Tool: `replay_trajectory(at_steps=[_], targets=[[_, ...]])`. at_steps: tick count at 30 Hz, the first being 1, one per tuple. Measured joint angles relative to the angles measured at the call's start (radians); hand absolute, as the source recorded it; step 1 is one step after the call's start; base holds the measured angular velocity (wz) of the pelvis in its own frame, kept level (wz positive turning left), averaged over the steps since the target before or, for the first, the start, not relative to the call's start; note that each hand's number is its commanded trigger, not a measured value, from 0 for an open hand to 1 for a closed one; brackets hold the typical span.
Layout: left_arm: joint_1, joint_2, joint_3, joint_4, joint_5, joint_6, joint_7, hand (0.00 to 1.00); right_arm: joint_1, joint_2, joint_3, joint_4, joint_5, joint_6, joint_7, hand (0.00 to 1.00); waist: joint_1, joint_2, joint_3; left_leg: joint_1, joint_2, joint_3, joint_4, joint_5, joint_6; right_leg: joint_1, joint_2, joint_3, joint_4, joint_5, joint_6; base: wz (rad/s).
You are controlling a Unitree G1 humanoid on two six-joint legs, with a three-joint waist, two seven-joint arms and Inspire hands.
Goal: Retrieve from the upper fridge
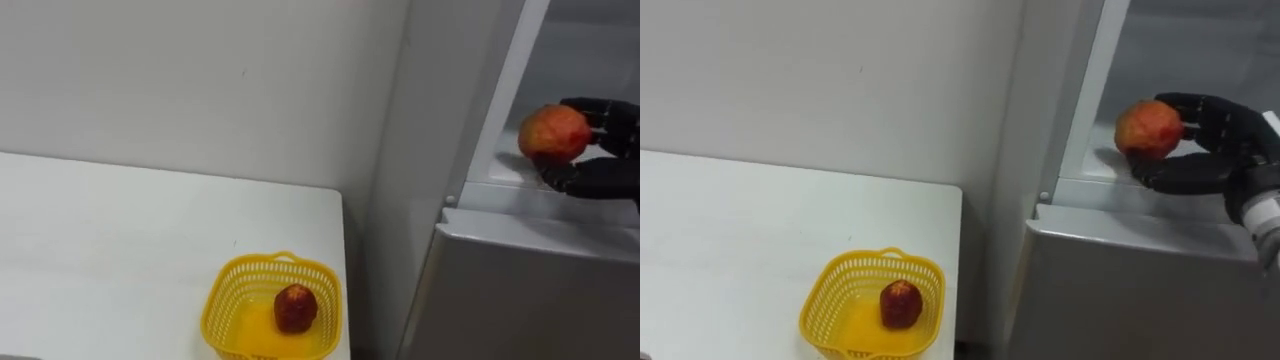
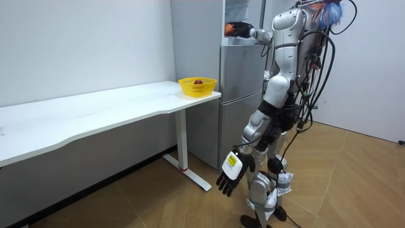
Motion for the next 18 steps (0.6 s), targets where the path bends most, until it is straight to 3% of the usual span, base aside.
replay_trajectory(at_steps=[2, 4, 7, 18], targets=[[-0.004, 0.000, 0.000, 0.000, -0.004, -0.007, 0.002, 0.00, 0.033, 0.011, 0.000, -0.049, -0.001, 0.000, -0.005, 1.00, -0.003, 0.004, -0.0014, -0.001, 0.000, 0.002, 0.001, -0.001, 0.001, 0.000, -0.001, 0.001, 0.000, 0.000, 0.000, 0.00], [0.007, -0.007, -0.001, 0.000, -0.004, -0.009, 0.006, 0.00, 0.051, 0.052, -0.005, -0.108, -0.018, 0.000, -0.035, 1.00, -0.003, 0.021, -0.0065, 0.002, 0.000, 0.013, 0.000, -0.001, 0.002, -0.001, -0.001, 0.013, 0.000, 0.000, 0.000, -0.11], [0.009, -0.015, -0.001, 0.000, -0.004, -0.009, 0.009, 0.00, 0.083, 0.070, -0.010, -0.176, -0.018, 0.000, -0.055, 1.00, -0.009, 0.037, -0.0073, 0.007, 0.000, 0.018, -0.002, -0.001, 0.002, -0.001, -0.001, 0.021, 0.000, 0.000, 0.000, -0.08], [0.012, -0.035, 0.000, 0.002, 0.003, -0.019, 0.010, 0.00, 0.279, 0.131, -0.047, -0.527, -0.083, -0.014, -0.088, 1.00, -0.023, 0.046, -0.0027, 0.022, 0.005, 0.047, -0.015, -0.001, 0.001, -0.004, 0.005, 0.054, 0.002, 0.001, -0.001, -0.08]])
